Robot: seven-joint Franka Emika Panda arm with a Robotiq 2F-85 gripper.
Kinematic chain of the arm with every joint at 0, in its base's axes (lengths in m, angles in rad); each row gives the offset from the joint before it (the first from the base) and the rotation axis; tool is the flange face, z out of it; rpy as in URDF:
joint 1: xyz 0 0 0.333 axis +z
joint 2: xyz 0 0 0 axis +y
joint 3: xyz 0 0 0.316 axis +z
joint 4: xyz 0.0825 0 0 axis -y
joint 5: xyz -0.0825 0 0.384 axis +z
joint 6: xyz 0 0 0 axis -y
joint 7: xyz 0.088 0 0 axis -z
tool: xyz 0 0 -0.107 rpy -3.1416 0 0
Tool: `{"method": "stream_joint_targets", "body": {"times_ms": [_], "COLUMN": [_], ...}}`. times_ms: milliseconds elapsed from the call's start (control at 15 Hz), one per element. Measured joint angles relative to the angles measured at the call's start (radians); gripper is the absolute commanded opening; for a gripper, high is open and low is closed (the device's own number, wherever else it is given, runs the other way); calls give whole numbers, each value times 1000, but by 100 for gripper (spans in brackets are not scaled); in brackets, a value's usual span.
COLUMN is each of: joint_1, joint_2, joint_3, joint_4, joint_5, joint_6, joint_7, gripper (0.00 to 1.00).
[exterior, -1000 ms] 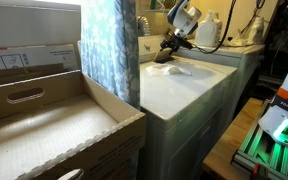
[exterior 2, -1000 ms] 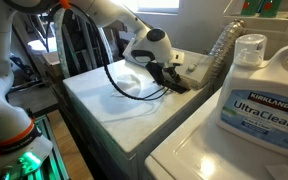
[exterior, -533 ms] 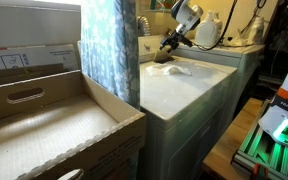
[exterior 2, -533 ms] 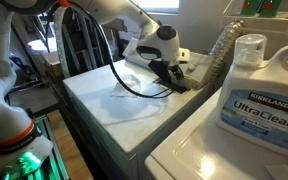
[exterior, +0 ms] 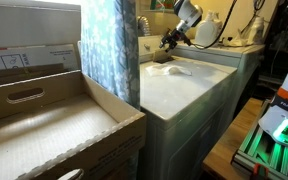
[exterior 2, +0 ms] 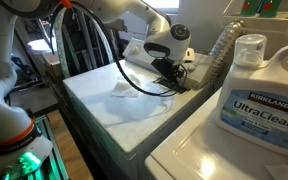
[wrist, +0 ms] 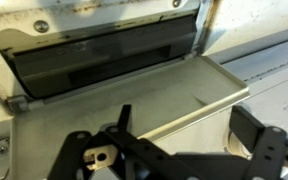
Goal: Lift up the cream cover on the top right corner of the dryer and pull out the gray object from inside the compartment
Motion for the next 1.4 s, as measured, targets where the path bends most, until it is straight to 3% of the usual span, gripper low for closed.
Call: {"method": "stream_joint_targets", "body": {"times_ms": [400, 800, 1000, 1400], "joint_1": [52, 84, 96, 140], "joint_2": [60, 99, 112, 113], "joint_3": [-69, -79, -79, -108], "joint_4": [52, 86, 93, 97], "joint_5": [-164, -278, -307, -522], "joint_6": [-59, 43, 117, 90], "joint_7": [28, 119, 243, 594], "gripper": [100, 100, 100, 100]}}
